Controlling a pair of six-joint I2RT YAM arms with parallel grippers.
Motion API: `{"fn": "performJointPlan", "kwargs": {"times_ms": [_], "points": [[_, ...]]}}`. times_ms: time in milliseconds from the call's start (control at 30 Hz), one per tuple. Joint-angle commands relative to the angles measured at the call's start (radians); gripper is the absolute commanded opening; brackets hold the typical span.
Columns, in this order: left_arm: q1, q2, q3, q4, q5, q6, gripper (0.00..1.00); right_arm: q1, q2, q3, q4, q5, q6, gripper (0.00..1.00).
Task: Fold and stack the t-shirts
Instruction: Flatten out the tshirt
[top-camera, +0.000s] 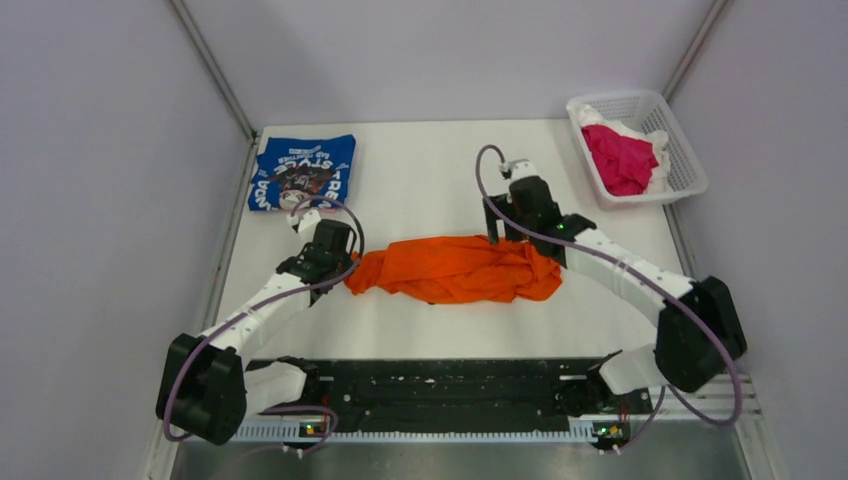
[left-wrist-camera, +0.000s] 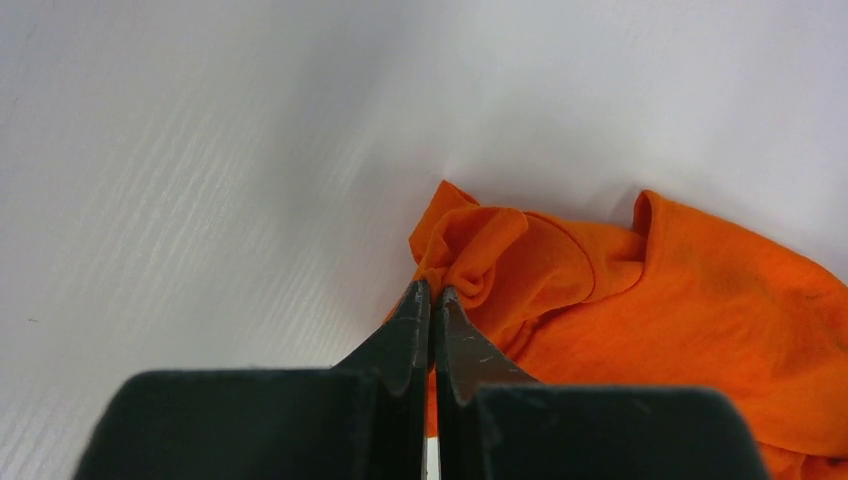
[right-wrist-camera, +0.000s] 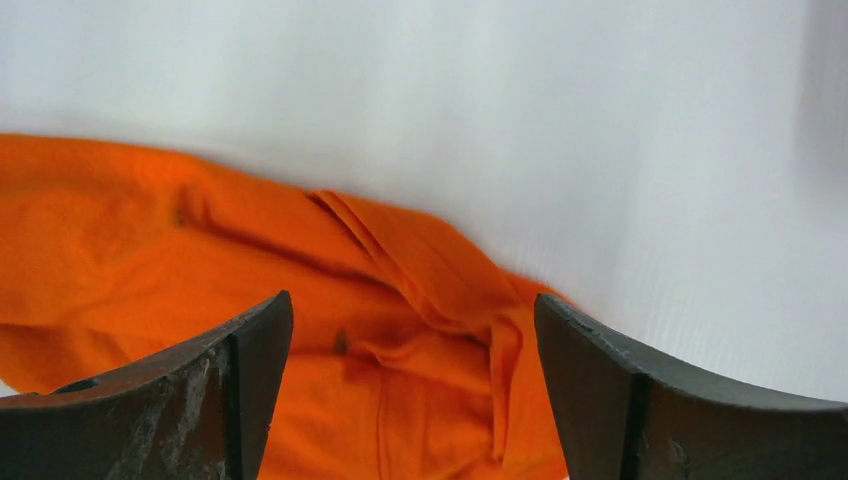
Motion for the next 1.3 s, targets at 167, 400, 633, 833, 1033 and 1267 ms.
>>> {"fn": "performJointPlan", "kwargs": {"times_ms": [167, 400, 633, 833, 1033, 1267], "points": [[0.005, -0.013, 0.015, 0.043, -0.008, 0.015, 0.0, -0.049, 0.385, 0.339, -0.188, -0.144, -0.402, 0.8], [0.005, 0.001, 0.023, 0.037, -0.022, 0.023, 0.0, -0.073, 0.469, 0.361, -0.257, -0.185, -0.477, 0.74], [0.005, 0.005, 0.03, 0.026, -0.037, 0.027, 0.0, -0.112, 0.556, 0.404, -0.265, -0.163, -0.459, 0.57], [0.006, 0.001, 0.039, 0.018, -0.056, 0.026, 0.0, -0.115, 0.56, 0.401, -0.196, -0.189, -0.437, 0.04], [0.007, -0.042, 0.139, -0.006, -0.14, 0.048, 0.0, -0.133, 0.321, 0.367, -0.051, 0.093, -0.308, 0.0], [0.011, -0.158, 0.354, -0.011, -0.247, 0.138, 0.0, -0.146, -0.041, 0.37, 0.048, 0.225, -0.292, 0.0]]}}
